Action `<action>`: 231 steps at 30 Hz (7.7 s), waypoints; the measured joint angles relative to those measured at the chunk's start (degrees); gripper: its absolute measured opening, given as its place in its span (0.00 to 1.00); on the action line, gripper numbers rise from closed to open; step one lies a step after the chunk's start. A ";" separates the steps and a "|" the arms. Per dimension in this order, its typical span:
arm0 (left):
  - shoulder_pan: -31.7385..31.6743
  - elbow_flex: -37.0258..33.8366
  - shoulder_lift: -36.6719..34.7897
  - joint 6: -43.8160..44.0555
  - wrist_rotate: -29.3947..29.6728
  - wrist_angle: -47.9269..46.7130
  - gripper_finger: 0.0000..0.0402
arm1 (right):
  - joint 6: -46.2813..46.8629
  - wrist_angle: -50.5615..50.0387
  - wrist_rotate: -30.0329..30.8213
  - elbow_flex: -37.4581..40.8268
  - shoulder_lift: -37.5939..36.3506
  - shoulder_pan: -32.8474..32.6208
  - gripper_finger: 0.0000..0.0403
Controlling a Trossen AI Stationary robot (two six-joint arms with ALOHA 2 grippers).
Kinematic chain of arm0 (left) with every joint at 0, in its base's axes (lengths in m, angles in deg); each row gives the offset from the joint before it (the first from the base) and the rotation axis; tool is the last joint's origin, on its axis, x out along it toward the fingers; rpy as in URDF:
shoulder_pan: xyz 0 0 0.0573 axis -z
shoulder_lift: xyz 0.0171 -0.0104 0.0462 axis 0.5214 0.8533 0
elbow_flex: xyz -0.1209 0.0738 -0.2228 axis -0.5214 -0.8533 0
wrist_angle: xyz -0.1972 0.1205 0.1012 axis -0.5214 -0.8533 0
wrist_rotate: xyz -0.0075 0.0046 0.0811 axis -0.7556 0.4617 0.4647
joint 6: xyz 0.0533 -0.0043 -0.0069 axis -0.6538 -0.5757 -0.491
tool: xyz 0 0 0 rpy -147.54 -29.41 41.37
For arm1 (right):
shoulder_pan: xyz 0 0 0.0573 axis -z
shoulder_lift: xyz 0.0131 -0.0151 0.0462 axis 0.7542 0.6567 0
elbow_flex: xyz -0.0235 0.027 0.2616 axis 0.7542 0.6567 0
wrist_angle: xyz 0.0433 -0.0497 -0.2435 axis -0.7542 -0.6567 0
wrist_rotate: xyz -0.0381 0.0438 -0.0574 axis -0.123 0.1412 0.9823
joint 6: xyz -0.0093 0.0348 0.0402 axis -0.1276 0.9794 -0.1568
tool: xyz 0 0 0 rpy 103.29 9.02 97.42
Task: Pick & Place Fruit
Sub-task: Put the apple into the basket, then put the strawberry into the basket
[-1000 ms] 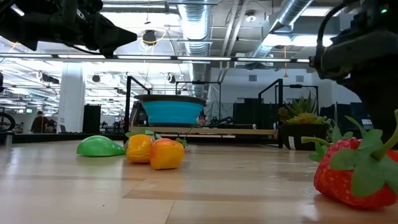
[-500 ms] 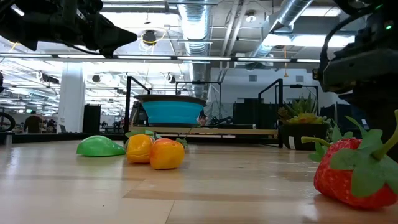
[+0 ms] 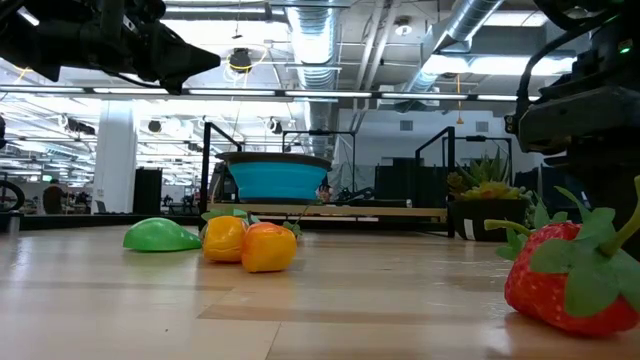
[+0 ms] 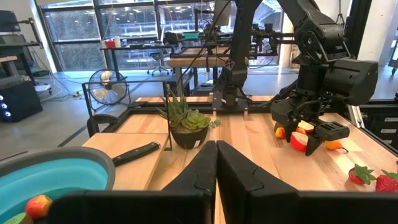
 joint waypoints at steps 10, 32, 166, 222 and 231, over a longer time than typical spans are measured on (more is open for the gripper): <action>0.00 0.00 -0.01 0.00 0.00 0.01 0.01 | 0.13 0.00 0.02 0.00 0.00 0.00 0.75; 0.00 0.00 0.00 -0.02 0.00 0.01 0.01 | -0.06 0.17 0.88 -0.02 0.00 0.00 0.62; -0.42 -0.02 -0.01 -0.48 1.73 0.20 0.01 | -101.02 -14.22 15.17 -54.80 12.57 41.29 0.29; -0.44 -0.02 0.01 1.10 1.70 -0.41 0.01 | -77.50 21.55 13.43 -4.98 -12.78 23.30 0.00; -0.44 -0.02 0.01 2.56 1.71 -0.37 0.01 | -78.36 21.06 13.35 -4.87 -12.53 23.73 0.00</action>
